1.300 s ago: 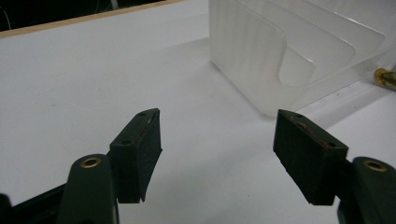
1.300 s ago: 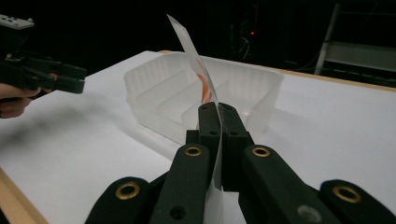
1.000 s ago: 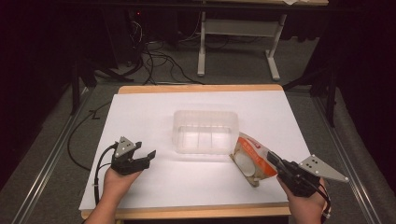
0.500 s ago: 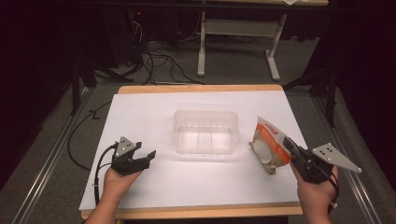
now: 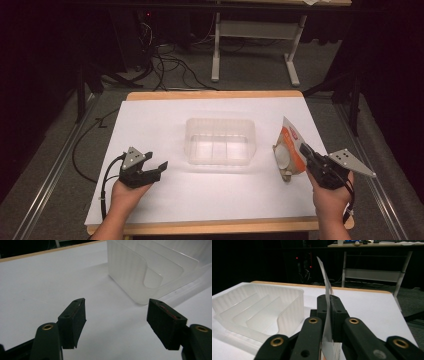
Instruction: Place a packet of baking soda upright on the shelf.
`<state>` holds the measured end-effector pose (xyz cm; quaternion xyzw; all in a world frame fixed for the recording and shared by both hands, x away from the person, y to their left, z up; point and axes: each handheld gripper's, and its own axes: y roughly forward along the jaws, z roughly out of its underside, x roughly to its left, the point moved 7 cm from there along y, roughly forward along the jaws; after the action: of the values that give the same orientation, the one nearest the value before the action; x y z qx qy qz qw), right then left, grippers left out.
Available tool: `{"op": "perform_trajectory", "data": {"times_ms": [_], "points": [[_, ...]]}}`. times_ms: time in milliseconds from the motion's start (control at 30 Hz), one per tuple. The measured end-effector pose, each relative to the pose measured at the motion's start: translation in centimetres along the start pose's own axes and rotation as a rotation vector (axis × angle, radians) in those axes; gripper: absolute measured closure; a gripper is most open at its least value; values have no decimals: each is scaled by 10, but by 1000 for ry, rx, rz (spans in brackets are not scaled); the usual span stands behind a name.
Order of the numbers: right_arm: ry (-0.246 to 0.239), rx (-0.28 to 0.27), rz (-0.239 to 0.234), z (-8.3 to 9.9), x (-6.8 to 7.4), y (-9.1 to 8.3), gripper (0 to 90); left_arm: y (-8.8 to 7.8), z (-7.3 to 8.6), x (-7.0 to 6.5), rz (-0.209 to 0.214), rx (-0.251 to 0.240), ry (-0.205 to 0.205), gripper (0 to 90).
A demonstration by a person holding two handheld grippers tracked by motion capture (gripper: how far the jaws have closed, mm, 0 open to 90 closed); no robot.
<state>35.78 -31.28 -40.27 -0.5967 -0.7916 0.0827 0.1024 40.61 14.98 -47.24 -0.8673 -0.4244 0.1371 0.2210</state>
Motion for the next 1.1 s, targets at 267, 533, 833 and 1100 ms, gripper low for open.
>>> {"op": "perform_trajectory", "data": {"times_ms": [267, 533, 833, 1100], "points": [[1, 20, -7, 10, 1, 5, 819, 0, 0, -3, 5, -1, 12, 317], [-25, 37, -10, 20, 8, 11, 747, -1, -2, -3, 9, -12, 19, 314], [-12, 42, 5, 31, 10, 13, 691, 0, -3, -7, 32, -17, 33, 314], [-15, 56, 31, 36, 9, 20, 717, 3, -3, -9, 41, -11, 47, 314]]}}
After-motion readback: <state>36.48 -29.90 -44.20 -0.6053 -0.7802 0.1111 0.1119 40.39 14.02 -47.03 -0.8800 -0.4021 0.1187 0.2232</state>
